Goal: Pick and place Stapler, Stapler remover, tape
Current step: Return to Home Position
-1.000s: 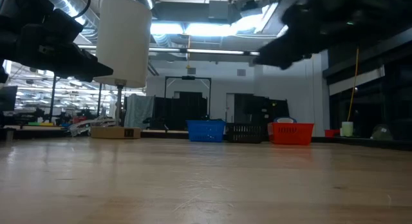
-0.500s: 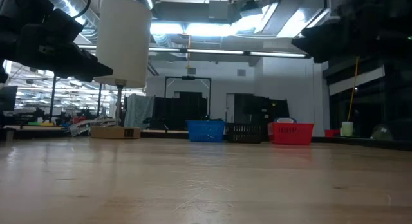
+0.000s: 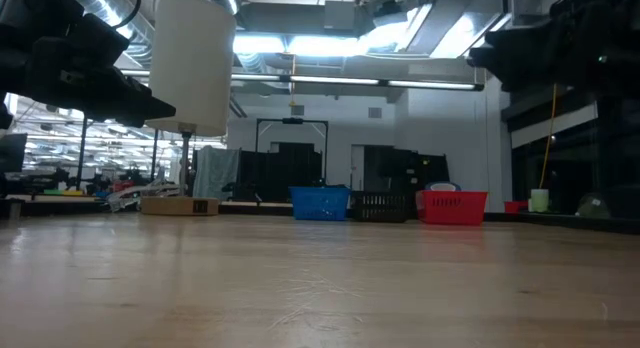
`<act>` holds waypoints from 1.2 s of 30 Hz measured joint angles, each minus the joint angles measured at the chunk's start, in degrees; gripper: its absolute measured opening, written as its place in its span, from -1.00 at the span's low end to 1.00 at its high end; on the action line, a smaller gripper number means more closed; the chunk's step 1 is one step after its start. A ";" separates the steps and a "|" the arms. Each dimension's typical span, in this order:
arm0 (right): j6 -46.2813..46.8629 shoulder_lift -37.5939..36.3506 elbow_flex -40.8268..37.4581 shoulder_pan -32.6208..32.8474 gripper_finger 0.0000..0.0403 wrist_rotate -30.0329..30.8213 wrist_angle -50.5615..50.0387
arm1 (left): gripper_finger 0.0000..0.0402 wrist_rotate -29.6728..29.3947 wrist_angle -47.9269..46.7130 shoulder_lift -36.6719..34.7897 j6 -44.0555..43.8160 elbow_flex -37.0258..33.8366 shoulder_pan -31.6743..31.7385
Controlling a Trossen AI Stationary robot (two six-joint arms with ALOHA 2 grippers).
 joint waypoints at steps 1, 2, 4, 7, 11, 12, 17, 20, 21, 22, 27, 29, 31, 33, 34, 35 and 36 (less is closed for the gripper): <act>0.02 -0.15 0.00 -0.02 0.44 0.00 0.02 | -0.92 0.01 -0.01 0.00 0.00 0.00 0.00; 0.02 -0.17 0.00 0.00 0.44 0.00 0.02 | -0.92 -0.01 -0.01 0.00 -0.02 0.02 0.00; 0.05 -0.16 0.00 0.00 0.44 0.00 -0.02 | -0.92 0.00 0.00 0.00 0.00 0.02 0.00; 0.12 -0.37 0.00 0.00 0.44 0.00 0.11 | -0.92 -0.01 0.00 0.00 -0.01 0.00 0.00; 0.11 -4.10 0.00 0.00 0.44 0.00 5.23 | -0.92 -0.01 -0.01 0.00 -0.02 0.02 0.00; 0.11 -5.19 0.00 0.00 0.44 0.00 5.40 | -0.92 -0.01 0.01 0.00 0.00 0.01 0.00; 0.13 -9.61 0.00 0.09 0.44 0.00 -3.60 | -0.92 -0.01 0.00 0.00 0.00 0.02 0.00; 0.11 -11.94 0.00 0.67 0.44 0.00 -15.06 | -0.92 -0.01 0.01 0.00 0.00 0.00 -0.02; 0.11 -12.73 0.00 1.00 0.44 0.00 -19.42 | -0.92 -0.01 0.00 0.00 -0.01 0.01 0.00; 0.11 -13.55 0.00 1.45 0.44 0.01 -23.06 | -0.92 -0.01 0.00 0.00 0.00 0.01 -0.01; 0.11 -20.42 0.00 3.99 0.44 0.00 -34.31 | -0.92 -0.01 0.00 0.00 0.00 0.01 0.00; 0.13 -23.14 0.00 5.13 0.44 0.68 -37.85 | -0.92 -0.01 0.00 0.02 0.00 0.01 0.00; 0.09 -24.31 0.00 5.69 0.44 3.07 -37.71 | -0.92 -0.05 -0.01 0.00 0.00 0.00 0.00; 0.09 -25.39 0.00 5.85 0.44 5.80 -38.62 | -0.92 -0.06 0.14 0.00 0.00 0.00 -0.02; 0.09 -25.59 0.00 5.86 0.44 7.25 -38.50 | -0.91 -0.06 0.10 0.00 0.00 0.02 -0.02; 0.09 -25.69 0.00 5.86 0.44 8.81 -38.98 | -0.92 -0.04 0.06 0.00 0.00 0.00 -0.02; 0.09 -25.87 0.00 5.86 0.44 10.50 -39.52 | -0.92 -0.04 0.09 0.00 0.00 0.02 -0.02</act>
